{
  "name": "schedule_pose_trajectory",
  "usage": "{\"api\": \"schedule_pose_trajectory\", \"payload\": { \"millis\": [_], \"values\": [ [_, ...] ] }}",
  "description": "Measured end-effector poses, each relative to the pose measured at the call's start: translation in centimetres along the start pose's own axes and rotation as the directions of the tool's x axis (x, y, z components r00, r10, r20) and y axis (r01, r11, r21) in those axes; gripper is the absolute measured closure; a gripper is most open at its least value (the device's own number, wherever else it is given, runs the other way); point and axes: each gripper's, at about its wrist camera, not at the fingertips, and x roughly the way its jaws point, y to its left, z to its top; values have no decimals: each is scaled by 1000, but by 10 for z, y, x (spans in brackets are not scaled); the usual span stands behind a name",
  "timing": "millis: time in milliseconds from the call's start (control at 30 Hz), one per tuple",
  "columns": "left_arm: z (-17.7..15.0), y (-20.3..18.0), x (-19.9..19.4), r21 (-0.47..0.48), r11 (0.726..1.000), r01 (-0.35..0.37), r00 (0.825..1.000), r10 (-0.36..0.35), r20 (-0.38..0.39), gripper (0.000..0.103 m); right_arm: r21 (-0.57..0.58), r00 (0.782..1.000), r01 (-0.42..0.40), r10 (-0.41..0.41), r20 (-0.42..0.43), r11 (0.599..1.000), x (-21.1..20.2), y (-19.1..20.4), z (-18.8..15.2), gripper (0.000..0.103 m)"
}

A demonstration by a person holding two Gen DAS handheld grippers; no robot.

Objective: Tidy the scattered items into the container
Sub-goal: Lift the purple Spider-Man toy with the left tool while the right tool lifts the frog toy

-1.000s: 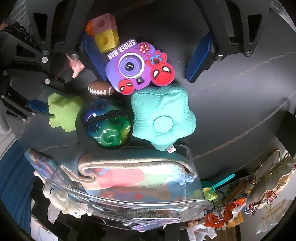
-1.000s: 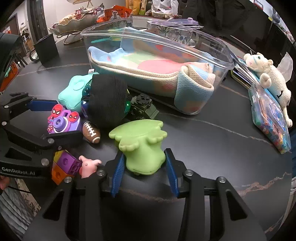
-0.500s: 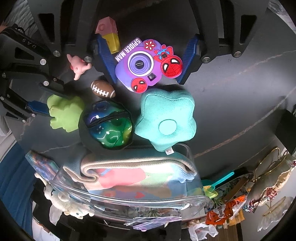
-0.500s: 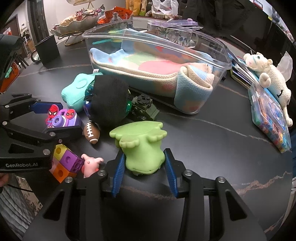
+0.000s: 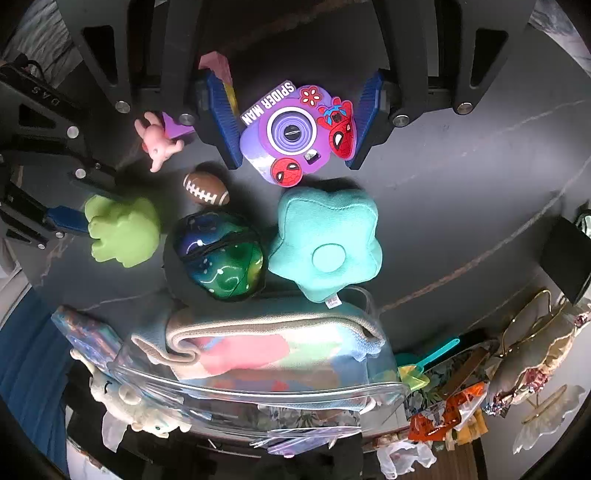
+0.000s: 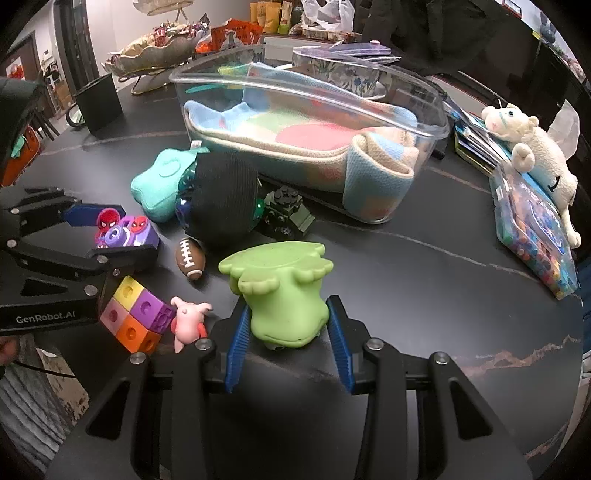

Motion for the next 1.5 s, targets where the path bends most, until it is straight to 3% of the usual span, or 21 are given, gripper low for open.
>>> {"api": "schedule_pose_trajectory", "payload": {
  "millis": [900, 1500],
  "values": [
    [9, -12, -43, 22, 1000, 2, 998, -3, 56, 50, 28, 998, -14, 13, 60, 1000, -40, -5, 10, 66],
    [39, -17, -72, 42, 999, -16, 991, 10, 130, 50, 22, 992, -2, -1, 126, 1000, -71, -9, 35, 66]
  ]
}}
